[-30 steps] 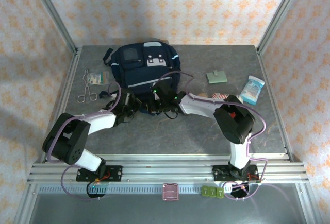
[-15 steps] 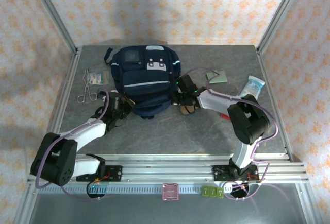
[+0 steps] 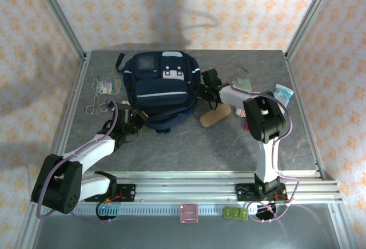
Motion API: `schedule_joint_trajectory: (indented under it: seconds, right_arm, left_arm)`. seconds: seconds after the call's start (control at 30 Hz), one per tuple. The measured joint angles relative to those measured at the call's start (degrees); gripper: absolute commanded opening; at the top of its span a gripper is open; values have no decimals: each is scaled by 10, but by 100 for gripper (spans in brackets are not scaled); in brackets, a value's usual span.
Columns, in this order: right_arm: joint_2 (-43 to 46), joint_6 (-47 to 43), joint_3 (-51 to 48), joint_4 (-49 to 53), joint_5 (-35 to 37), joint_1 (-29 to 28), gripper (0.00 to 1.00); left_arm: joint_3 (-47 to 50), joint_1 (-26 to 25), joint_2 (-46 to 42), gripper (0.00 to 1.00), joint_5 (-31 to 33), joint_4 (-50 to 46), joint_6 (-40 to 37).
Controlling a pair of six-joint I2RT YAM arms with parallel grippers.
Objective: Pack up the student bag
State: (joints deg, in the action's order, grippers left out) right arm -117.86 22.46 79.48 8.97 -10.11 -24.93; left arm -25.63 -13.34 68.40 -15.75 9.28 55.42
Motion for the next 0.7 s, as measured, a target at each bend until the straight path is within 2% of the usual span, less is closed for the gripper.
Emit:
schedule_joint_trajectory:
  seconds: [0.17, 0.5, 0.7]
  right_arm:
    - [-42, 5, 57, 5, -4, 5, 0]
    - [-45, 16, 60, 1, -6, 8, 0]
    - [-4, 26, -11, -52, -6, 11, 0]
  left_arm:
    - [1, 0, 0, 0, -4, 6, 0]
    - [3, 0, -4, 0, -5, 7, 0]
    - [3, 0, -7, 0, -6, 2, -11]
